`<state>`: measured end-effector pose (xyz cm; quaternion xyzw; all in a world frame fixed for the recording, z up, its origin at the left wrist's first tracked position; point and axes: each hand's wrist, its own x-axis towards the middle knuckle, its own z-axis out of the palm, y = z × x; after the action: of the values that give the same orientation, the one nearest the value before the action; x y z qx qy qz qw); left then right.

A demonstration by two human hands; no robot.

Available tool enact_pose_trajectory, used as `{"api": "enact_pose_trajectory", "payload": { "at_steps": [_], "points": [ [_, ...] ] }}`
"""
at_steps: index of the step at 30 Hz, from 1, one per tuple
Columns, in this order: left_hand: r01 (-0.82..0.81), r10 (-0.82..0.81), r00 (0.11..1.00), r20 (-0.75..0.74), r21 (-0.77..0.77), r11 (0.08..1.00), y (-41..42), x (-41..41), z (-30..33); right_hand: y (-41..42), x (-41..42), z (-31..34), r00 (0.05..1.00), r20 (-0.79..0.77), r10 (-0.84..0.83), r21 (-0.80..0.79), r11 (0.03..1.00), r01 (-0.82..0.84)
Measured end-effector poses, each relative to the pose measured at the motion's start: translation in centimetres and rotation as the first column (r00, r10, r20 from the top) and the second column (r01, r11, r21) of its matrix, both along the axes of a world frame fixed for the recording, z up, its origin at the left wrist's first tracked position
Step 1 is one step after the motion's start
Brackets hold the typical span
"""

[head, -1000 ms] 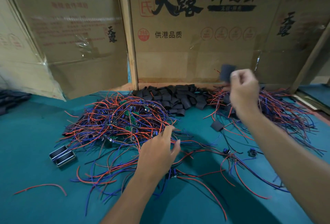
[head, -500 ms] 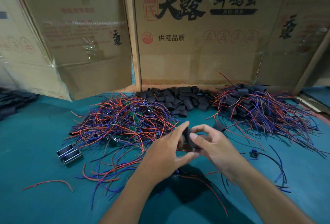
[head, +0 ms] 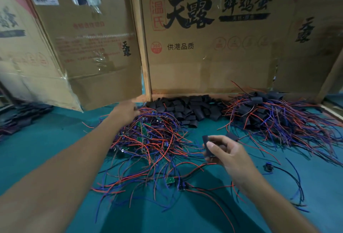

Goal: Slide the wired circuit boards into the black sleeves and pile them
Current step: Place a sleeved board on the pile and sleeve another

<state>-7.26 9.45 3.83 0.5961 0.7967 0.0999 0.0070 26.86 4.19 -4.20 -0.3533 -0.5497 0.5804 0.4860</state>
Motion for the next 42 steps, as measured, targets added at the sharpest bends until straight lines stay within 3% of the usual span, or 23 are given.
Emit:
{"api": "enact_pose_trajectory", "payload": {
  "at_steps": [2, 6, 8, 13, 15, 20, 23, 25, 29, 32, 34, 37, 42],
  "points": [
    [0.013, -0.019, 0.994, -0.104, -0.06, 0.998, 0.5, -0.2, -0.5, 0.1, 0.0, -0.1, 1.0, -0.012, -0.009, -0.006, 1.0, 0.009],
    [0.047, -0.033, 0.898, -0.439, 0.022, 0.999, 0.4, 0.6, -0.7, 0.1, 0.1, -0.1, 1.0, -0.004, -0.006, 0.002, 1.0, 0.006],
    [0.076, -0.046, 0.881, -0.471, 0.043, 0.996, 0.1, 0.9, -0.5, 0.1, 0.0, -0.1, 1.0, -0.002, -0.001, 0.0, 1.0, 0.001],
    [0.088, -0.056, 0.987, -0.151, 0.215, 0.973, -1.7, 1.2, 1.9, 0.1, 0.0, -0.3, 1.0, 0.019, 0.005, 0.0, 1.0, -0.005],
    [0.105, -0.088, 0.993, -0.081, 0.237, 0.966, -2.4, 1.5, 3.2, 0.1, 0.0, -0.3, 1.0, 0.023, 0.01, -0.006, 1.0, -0.01],
    [0.158, -0.146, 0.987, -0.066, 0.237, 0.959, -4.0, 2.1, 7.1, 0.0, 0.2, -0.3, 0.999, 0.037, 0.022, -0.015, 1.0, -0.021],
    [0.11, -0.163, 0.974, 0.16, 0.294, 0.949, -5.3, 2.8, 9.1, -0.1, 0.1, -0.1, 0.999, 0.024, 0.023, -0.018, 1.0, -0.023],
    [0.05, -0.196, 0.886, 0.42, 0.336, 0.941, -6.1, 3.4, 10.1, -0.2, 0.0, 0.0, 0.999, 0.021, 0.025, -0.022, 0.999, -0.024],
    [-0.042, -0.231, 0.695, 0.681, 0.358, 0.933, -7.4, 4.6, 11.1, -0.3, 0.0, 0.1, 0.999, 0.033, 0.024, -0.03, 0.999, -0.023],
    [-0.032, -0.208, 0.305, 0.929, 0.229, 0.973, -8.4, 5.7, 9.8, -0.3, 0.0, 0.1, 0.999, 0.029, 0.023, -0.034, 0.999, -0.022],
    [0.009, -0.194, 0.127, 0.973, 0.194, 0.981, -9.2, 6.6, 8.1, -0.3, -0.1, 0.2, 0.999, 0.026, 0.022, -0.038, 0.999, -0.021],
    [0.018, -0.207, -0.007, 0.978, 0.208, 0.978, -10.2, 8.1, 5.4, -0.2, 0.1, 0.1, 1.0, 0.025, 0.012, -0.037, 0.999, -0.011],
    [-0.136, -0.321, -0.216, 0.922, 0.298, 0.945, -11.1, 10.0, 2.1, 0.2, 0.0, -0.2, 0.995, 0.099, 0.017, 0.0, 1.0, -0.017]
  ]
}}
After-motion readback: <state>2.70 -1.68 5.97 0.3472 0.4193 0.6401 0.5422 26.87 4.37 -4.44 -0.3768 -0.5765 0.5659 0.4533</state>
